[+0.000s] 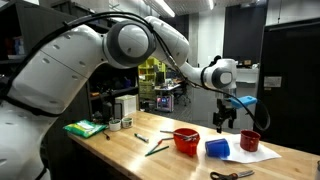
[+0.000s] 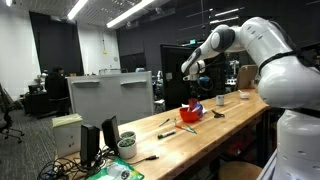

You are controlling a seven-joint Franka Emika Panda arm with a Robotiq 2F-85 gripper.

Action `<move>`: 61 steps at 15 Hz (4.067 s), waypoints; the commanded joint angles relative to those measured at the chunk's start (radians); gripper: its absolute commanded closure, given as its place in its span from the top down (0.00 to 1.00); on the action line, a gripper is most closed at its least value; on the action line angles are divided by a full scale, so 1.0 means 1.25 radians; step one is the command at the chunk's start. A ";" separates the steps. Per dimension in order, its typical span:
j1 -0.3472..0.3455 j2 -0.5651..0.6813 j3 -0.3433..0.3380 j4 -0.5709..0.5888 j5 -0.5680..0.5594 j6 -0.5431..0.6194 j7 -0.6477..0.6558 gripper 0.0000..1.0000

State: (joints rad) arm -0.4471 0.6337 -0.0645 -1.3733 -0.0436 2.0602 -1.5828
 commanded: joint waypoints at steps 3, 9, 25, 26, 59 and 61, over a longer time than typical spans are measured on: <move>0.009 0.003 -0.012 0.006 0.008 -0.003 -0.005 1.00; 0.008 0.014 -0.007 0.007 -0.026 -0.053 -0.156 1.00; 0.033 0.030 -0.003 0.007 -0.108 -0.031 -0.580 1.00; 0.033 0.030 -0.002 0.006 -0.102 -0.029 -0.598 1.00; 0.055 0.068 -0.006 -0.013 -0.086 -0.077 -0.633 1.00; 0.054 0.070 -0.006 -0.014 -0.086 -0.076 -0.633 1.00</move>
State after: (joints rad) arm -0.3897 0.7259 -0.0591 -1.3794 -0.1538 1.9523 -2.3527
